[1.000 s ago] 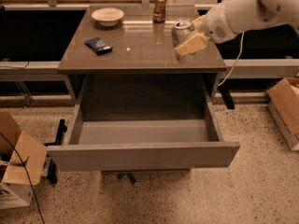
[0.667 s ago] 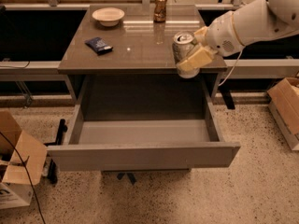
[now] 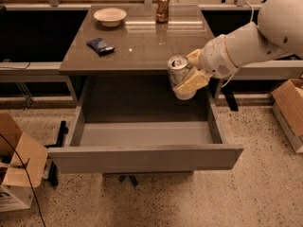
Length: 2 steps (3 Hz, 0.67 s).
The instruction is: Place 7up can into top drawer
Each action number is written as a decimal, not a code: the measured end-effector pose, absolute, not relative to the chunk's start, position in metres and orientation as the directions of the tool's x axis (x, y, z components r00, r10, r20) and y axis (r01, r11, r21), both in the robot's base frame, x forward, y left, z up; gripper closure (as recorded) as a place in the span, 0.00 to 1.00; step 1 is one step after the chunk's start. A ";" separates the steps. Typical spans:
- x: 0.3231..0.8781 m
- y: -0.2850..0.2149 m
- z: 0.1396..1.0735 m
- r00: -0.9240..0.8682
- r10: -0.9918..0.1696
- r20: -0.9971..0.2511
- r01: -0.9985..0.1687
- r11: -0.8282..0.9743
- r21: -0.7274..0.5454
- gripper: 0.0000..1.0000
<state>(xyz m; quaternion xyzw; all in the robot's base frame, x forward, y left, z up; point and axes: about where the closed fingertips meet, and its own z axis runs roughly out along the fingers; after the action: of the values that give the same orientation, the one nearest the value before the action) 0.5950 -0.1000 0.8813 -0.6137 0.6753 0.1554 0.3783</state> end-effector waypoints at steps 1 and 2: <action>0.599 -0.095 0.860 0.044 -0.708 -0.704 -0.949 0.189 -0.250 1.00; 0.597 -0.089 0.816 0.011 -0.654 -0.757 -0.949 0.232 -0.213 1.00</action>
Offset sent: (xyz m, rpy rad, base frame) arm 0.0029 0.0111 -0.1171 0.1727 0.0412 -0.0643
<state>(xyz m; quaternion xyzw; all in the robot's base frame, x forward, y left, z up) 0.5972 -0.0893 0.8160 -0.5909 0.6780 0.1870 0.3951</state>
